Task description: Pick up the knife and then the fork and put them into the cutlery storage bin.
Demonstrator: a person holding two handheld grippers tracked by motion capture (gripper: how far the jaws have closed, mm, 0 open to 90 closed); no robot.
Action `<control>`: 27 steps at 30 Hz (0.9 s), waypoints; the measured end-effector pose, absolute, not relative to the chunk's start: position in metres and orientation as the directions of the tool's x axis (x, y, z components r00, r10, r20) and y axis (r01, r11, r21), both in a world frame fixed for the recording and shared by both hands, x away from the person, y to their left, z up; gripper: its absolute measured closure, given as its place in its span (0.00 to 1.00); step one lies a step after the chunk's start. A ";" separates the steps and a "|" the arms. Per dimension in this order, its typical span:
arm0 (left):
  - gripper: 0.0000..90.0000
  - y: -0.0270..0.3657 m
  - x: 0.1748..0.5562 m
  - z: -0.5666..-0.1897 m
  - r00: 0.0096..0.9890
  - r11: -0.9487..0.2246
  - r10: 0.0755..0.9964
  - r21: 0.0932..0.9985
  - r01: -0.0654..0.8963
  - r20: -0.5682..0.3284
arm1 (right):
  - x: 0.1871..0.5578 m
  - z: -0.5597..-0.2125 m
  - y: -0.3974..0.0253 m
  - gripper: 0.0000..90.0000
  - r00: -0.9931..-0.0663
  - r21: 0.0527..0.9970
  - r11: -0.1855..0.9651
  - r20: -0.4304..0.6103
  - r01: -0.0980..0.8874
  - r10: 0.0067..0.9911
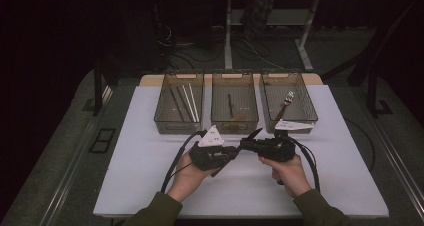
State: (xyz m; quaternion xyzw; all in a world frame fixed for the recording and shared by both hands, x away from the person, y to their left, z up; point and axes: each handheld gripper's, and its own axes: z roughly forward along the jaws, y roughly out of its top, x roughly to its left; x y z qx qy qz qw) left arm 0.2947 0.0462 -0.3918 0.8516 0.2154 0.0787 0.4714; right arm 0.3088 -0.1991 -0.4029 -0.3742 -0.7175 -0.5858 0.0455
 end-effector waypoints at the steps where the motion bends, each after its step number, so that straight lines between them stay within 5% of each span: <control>1: 0.85 0.046 0.294 -0.392 0.895 -0.463 0.440 0.837 0.293 -0.070 | 0.309 -0.403 -0.199 0.88 -0.719 0.809 0.032 0.504 0.588 0.478; 11: 0.82 0.046 0.293 -0.393 0.906 -0.434 0.418 0.860 0.270 -0.073 | 0.304 -0.394 -0.198 0.98 -0.769 0.846 0.040 0.461 0.531 0.442; 27: 0.54 0.086 0.292 -0.394 0.909 -0.381 0.409 0.889 0.254 -0.085 | 0.304 -0.375 -0.234 0.99 -0.759 0.888 0.020 0.380 0.459 0.528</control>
